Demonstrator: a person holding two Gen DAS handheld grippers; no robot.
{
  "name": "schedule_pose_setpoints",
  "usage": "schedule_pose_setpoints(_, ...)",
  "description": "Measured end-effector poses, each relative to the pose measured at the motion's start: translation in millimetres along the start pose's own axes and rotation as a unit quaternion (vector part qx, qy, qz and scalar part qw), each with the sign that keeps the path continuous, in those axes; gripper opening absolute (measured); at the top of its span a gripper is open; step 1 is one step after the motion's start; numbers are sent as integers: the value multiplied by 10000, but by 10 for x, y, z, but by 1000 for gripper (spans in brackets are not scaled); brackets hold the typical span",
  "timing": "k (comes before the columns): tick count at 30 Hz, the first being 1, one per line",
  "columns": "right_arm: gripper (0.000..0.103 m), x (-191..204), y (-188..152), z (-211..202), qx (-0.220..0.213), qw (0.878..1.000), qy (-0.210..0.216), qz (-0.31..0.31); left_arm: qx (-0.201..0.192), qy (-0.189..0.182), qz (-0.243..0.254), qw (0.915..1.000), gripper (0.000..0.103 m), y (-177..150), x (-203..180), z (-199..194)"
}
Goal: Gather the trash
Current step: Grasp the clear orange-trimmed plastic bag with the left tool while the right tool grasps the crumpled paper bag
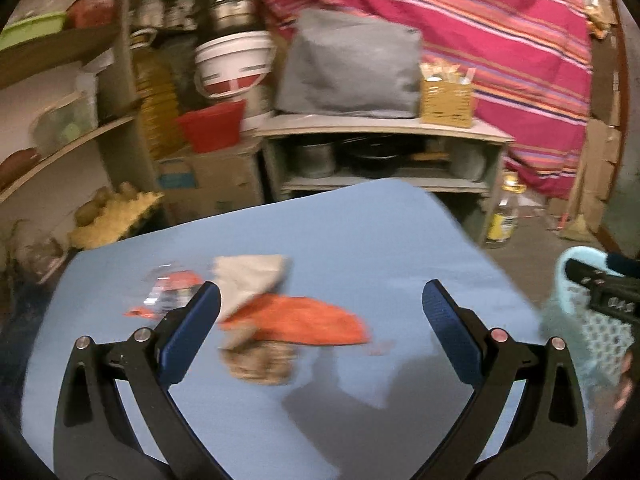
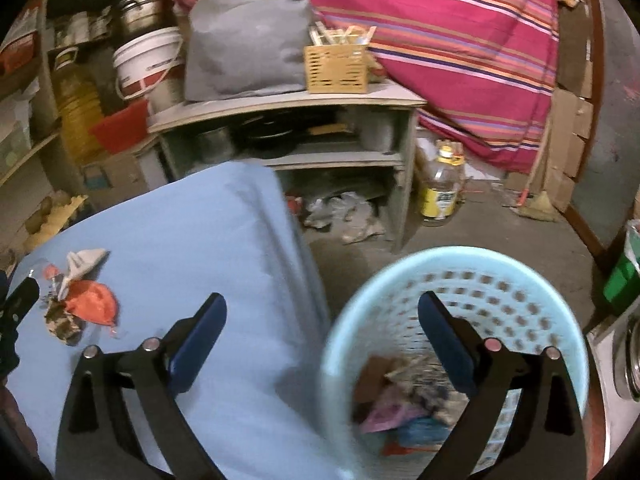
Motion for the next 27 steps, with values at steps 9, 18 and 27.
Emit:
schedule_pose_setpoints(9,96,763,115,251,83,9987,341,-361,421,814,-395,9950,98,89,1215,481)
schedule_pose_setpoints(18,96,1497,161,476,229,9938,731,-801,1084,656,-670,9897,94,-55,1753,1063)
schedule_pose_setpoints(27,95,1805,126,472,237,9887,686,-1308,1043,464,-437,9925,57,-81,1751,1183)
Point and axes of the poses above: each gripper's, at about its wrist camera, not at the fingertips, and z roughly the way its jaws point, x to its left, y to its top, the point moved 4 cm from there along z, roughly the way its jaws point, and after that the axes turned 9 degrees about -z, right-handed, at the moved point
